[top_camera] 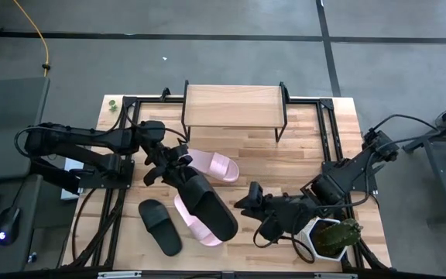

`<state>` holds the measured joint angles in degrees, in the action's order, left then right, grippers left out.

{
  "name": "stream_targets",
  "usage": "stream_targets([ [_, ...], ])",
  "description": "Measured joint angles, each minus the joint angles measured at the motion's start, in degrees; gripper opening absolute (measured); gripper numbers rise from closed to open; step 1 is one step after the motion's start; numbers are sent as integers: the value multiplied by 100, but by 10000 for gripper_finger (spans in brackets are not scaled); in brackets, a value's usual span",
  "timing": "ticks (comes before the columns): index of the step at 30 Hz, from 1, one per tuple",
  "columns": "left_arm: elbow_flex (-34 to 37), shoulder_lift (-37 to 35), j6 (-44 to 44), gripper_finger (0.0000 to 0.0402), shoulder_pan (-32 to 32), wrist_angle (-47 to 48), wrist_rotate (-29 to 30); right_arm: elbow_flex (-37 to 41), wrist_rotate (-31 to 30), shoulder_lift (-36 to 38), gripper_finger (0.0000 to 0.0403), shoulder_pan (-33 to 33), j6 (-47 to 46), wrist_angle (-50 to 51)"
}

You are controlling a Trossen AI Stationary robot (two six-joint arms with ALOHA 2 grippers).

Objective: Pick and place slides into the shelf
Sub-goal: Put the top black slipper on the shelf

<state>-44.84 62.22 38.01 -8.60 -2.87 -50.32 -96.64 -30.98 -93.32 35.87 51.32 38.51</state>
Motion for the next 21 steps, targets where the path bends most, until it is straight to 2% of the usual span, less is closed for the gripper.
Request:
stream_targets([
  [6,0,0,-9,18,0,2,-35,0,451,-162,195,-66,29,-333],
  [16,0,2,-23,8,0,5,-25,0,999,-251,195,-254,-135,-358],
  [21,0,2,-25,18,0,-2,-25,0,1005,-405,195,-261,-127,-374],
])
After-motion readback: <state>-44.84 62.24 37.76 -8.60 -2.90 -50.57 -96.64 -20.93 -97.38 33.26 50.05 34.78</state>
